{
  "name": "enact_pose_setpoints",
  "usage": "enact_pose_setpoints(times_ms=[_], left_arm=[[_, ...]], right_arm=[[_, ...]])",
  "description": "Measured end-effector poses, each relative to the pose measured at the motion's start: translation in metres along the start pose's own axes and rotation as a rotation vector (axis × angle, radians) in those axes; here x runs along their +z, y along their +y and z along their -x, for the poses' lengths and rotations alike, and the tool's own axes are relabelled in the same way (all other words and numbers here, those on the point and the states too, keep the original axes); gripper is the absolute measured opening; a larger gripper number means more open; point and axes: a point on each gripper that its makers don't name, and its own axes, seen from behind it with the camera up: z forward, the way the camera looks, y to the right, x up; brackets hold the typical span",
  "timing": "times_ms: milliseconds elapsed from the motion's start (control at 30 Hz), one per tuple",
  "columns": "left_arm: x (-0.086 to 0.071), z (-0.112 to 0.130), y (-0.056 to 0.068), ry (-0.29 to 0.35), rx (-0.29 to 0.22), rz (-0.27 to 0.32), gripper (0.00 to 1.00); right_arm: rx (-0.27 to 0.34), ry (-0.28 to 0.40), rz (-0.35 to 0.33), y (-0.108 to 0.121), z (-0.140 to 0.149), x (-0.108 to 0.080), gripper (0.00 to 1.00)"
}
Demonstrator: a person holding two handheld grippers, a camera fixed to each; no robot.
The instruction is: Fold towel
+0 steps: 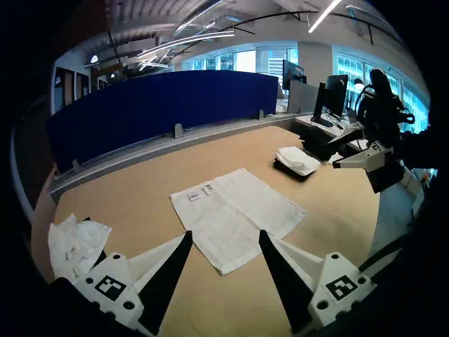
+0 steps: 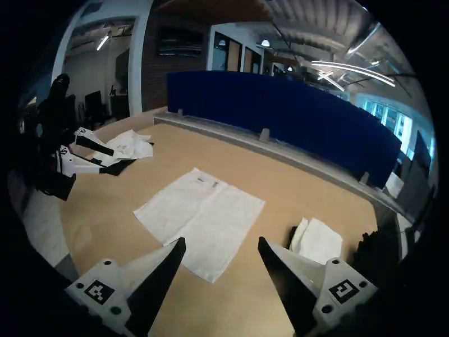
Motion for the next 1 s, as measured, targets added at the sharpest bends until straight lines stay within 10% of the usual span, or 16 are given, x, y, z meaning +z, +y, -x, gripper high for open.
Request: enact_pose_setpoints(times_ms=[1000], left_arm=[[0.092,0.119,0.01,-0.21,-0.003,0.067,0.87]], right_arm=[[-0.025,-0.184,-0.08,-0.015,0.122,0.081,0.99]])
